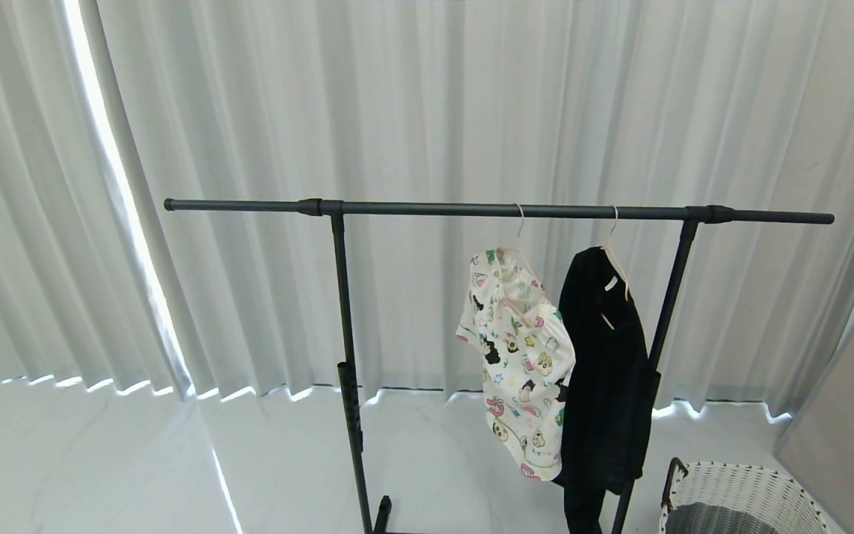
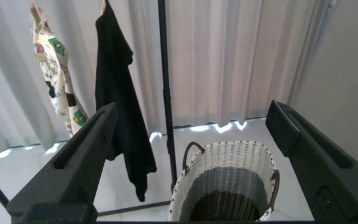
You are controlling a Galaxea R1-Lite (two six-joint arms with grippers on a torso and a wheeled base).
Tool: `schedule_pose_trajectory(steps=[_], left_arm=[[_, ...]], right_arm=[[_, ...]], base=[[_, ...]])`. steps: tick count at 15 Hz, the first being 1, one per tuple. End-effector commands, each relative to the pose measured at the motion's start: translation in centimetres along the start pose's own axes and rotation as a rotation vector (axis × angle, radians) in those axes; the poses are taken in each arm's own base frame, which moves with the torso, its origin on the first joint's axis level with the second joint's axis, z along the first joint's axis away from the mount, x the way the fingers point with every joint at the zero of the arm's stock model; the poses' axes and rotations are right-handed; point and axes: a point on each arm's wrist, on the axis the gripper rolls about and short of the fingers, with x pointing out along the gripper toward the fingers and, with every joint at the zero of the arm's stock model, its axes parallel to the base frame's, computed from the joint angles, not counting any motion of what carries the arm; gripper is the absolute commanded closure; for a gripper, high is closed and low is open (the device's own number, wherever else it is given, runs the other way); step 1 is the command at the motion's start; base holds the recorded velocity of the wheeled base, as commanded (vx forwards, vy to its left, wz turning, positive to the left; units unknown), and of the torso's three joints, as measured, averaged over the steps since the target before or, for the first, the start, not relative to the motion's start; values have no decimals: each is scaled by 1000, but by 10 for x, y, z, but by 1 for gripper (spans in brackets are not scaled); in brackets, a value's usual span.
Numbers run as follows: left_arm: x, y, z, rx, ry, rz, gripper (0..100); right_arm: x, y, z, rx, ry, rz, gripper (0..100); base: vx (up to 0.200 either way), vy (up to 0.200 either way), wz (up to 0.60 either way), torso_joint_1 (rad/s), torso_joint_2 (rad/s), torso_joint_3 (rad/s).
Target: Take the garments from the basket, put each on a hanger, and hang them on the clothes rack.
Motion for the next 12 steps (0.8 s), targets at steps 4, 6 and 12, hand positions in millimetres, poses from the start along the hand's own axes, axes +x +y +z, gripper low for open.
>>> schedule_pose_trajectory(steps=[4, 6, 12], left_arm=[[0, 0, 0, 0, -1, 1, 0], [0, 0, 0, 0, -1, 1, 0], [0, 0, 0, 0, -1, 1, 0]], right_arm=[[0, 0, 0, 0, -2, 0, 0], [0, 0, 0, 0, -2, 0, 0], [0, 0, 0, 0, -2, 0, 0]], base=[[0, 0, 0, 0, 0, 0], [0, 0, 0, 0, 0, 0], [0, 0, 0, 0, 0, 0]])
